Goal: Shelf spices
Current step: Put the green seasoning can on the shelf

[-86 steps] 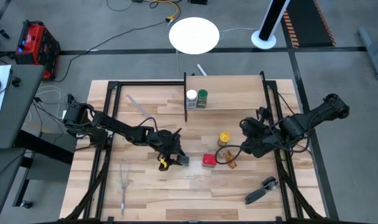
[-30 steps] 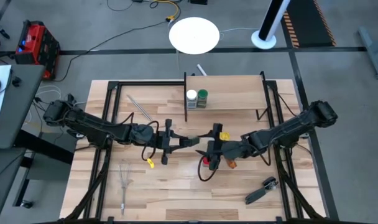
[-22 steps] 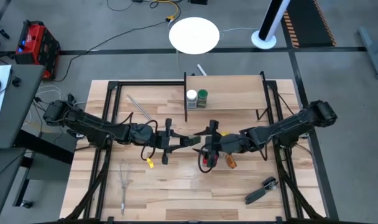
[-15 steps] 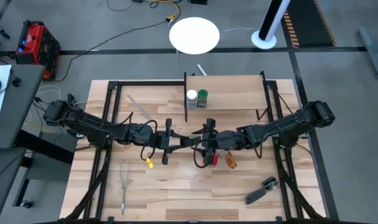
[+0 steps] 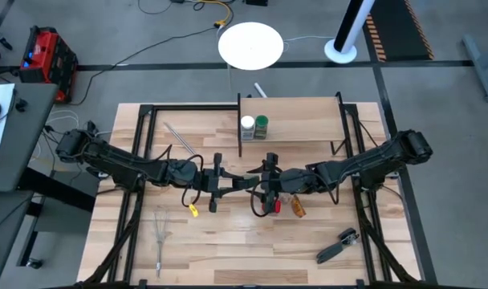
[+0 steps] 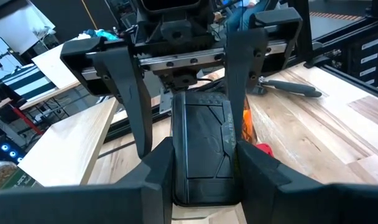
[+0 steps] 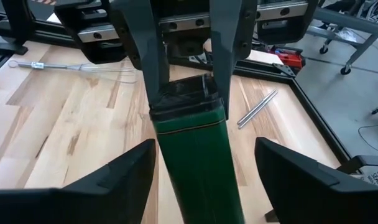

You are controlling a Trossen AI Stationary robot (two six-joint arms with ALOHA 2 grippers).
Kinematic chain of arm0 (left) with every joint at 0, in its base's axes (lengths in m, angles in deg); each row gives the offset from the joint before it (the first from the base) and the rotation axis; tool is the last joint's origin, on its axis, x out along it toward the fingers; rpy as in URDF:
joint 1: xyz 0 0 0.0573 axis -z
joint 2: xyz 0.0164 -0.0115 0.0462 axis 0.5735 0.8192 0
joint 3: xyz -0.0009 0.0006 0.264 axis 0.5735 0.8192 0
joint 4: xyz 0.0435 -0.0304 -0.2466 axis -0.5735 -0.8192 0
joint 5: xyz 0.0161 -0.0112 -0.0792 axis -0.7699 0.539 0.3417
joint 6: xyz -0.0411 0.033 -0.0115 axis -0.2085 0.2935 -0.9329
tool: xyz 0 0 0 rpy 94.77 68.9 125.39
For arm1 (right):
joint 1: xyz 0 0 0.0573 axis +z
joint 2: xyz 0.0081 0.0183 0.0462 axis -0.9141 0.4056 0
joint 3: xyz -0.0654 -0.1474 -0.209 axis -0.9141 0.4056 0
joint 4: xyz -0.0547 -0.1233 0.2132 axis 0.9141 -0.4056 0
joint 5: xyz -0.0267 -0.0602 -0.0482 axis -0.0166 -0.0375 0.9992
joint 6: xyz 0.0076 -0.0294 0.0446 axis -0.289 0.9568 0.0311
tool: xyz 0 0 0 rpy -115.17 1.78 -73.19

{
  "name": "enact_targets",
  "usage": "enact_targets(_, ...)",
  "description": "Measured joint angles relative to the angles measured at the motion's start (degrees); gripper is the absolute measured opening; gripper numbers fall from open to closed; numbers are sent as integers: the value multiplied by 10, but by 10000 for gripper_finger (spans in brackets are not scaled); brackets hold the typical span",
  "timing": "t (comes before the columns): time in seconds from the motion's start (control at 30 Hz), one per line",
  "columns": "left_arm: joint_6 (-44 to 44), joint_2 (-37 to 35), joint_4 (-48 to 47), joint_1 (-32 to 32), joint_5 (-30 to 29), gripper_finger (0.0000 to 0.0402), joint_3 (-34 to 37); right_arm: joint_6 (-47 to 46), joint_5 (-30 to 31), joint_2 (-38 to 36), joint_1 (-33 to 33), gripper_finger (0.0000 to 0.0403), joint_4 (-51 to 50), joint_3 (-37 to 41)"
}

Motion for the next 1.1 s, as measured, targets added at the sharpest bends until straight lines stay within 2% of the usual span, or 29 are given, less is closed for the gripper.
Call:
enact_targets(0.17,-4,0,0,0,0,105,0,0,0,0,0,231,0,0)
enact_targets(0.3,-19,0,0,0,0,105,0,3,-1,0,0,159,-2,0)
enact_targets(0.37,-28,0,1,0,4,120,0,9,-2,0,0,123,-3,0)
enact_targets(0.5,-33,0,8,0,-1,183,0,-3,-1,0,0,118,-3,0)
enact_targets(0.6,-36,0,9,0,9,208,0,-4,-1,0,0,118,-4,0)
enact_targets(0.87,-38,-8,11,9,6,217,0,-12,-4,-22,-5,118,-45,0)
enact_targets(1.03,-36,-35,3,33,12,218,0,-12,6,-86,-7,118,-93,2)
enact_targets(1.1,-30,-49,-4,46,10,218,0,-2,7,-124,-7,118,-82,24)
